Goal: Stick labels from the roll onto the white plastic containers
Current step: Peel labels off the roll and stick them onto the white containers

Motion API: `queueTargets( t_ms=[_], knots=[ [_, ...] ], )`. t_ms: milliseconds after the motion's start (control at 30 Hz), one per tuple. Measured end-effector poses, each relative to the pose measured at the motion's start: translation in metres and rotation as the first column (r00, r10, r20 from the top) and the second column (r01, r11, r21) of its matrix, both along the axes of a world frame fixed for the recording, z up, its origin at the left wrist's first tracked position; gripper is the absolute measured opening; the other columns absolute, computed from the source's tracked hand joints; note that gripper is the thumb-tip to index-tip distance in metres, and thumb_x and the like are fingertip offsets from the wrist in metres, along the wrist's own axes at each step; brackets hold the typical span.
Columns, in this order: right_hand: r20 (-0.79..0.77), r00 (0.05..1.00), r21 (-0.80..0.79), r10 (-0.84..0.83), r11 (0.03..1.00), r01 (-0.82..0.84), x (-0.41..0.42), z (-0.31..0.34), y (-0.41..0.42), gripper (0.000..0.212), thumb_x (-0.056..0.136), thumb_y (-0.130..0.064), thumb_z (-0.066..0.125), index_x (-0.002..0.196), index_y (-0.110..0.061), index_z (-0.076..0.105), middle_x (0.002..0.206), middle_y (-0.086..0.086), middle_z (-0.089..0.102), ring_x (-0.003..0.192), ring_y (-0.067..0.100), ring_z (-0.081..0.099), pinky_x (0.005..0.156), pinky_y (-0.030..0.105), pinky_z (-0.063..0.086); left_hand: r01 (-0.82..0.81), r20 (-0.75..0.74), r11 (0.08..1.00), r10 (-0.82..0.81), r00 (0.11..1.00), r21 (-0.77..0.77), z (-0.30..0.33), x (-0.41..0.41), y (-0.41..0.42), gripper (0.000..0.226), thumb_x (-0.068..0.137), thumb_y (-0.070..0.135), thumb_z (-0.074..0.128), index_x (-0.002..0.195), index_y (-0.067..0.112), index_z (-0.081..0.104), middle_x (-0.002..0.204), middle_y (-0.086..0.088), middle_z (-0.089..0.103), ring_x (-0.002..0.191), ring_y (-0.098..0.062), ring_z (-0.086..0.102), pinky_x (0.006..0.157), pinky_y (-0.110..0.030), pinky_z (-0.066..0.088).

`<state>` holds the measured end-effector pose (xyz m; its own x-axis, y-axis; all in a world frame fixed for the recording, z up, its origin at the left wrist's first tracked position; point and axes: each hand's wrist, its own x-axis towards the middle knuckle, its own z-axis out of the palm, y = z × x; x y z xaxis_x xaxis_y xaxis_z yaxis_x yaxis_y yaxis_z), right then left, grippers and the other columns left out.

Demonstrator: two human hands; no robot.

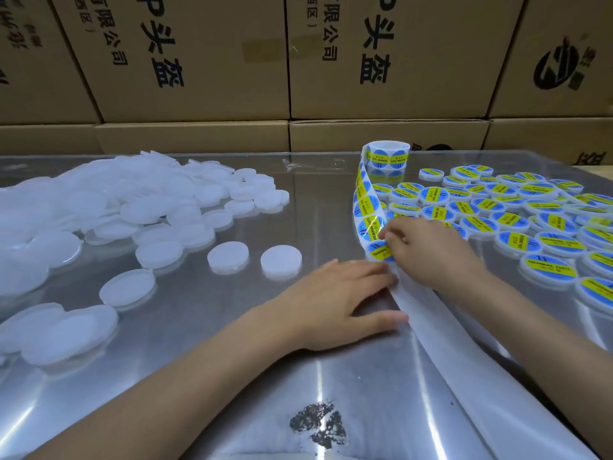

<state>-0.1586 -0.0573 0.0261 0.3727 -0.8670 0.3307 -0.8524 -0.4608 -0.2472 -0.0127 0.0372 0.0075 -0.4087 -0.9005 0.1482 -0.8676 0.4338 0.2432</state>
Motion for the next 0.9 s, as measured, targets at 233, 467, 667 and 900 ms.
queueTargets(
  t_ms=[233, 467, 667, 900],
  knots=[
    [-0.106, 0.989, -0.015, -0.105, 0.994, 0.104, -0.008, -0.004, -0.006, 0.024, 0.094, -0.023, 0.039, 0.108, -0.021, 0.059, 0.112, 0.009, 0.064, 0.102, 0.033, 0.057, 0.072, 0.035, 0.04, -0.095, 0.036, 0.995, 0.096, 0.995, -0.033, 0.011, 0.01, 0.0, 0.06, 0.086, 0.066, 0.025, 0.113, 0.028, 0.062, 0.118, 0.012, 0.061, 0.111, -0.01, 0.054, 0.086, -0.037, 0.048],
    [0.112, 0.982, 0.039, 0.149, 0.987, -0.154, -0.005, -0.005, -0.006, 0.029, 0.09, -0.041, 0.056, 0.114, -0.025, 0.062, 0.117, -0.006, 0.064, 0.109, 0.017, 0.055, 0.081, 0.029, 0.041, -0.083, 0.021, 0.995, 0.084, 0.996, -0.06, 0.009, 0.013, 0.0, 0.05, 0.091, 0.061, 0.035, 0.117, 0.028, 0.061, 0.122, 0.013, 0.06, 0.113, -0.01, 0.053, 0.083, -0.038, 0.049],
    [0.092, 0.959, 0.102, 0.267, 0.956, -0.275, -0.004, -0.008, -0.006, 0.043, 0.086, -0.038, 0.064, 0.126, -0.026, 0.055, 0.123, -0.008, 0.06, 0.106, 0.007, 0.051, 0.081, 0.021, 0.034, -0.067, 0.011, 0.994, 0.068, 0.998, -0.082, 0.008, 0.016, 0.001, 0.044, 0.093, 0.056, 0.04, 0.117, 0.026, 0.062, 0.122, 0.01, 0.06, 0.112, -0.012, 0.053, 0.082, -0.04, 0.049],
    [0.067, 0.996, -0.125, 0.052, 0.991, -0.043, -0.011, -0.006, -0.009, 0.037, 0.086, -0.033, 0.064, 0.121, -0.027, 0.056, 0.121, -0.008, 0.061, 0.111, 0.018, 0.056, 0.079, 0.031, 0.041, -0.081, 0.022, 0.994, 0.083, 0.996, -0.08, 0.009, 0.015, 0.002, 0.044, 0.093, 0.057, 0.04, 0.118, 0.028, 0.061, 0.122, 0.012, 0.06, 0.112, -0.011, 0.052, 0.084, -0.039, 0.049]
  ],
)
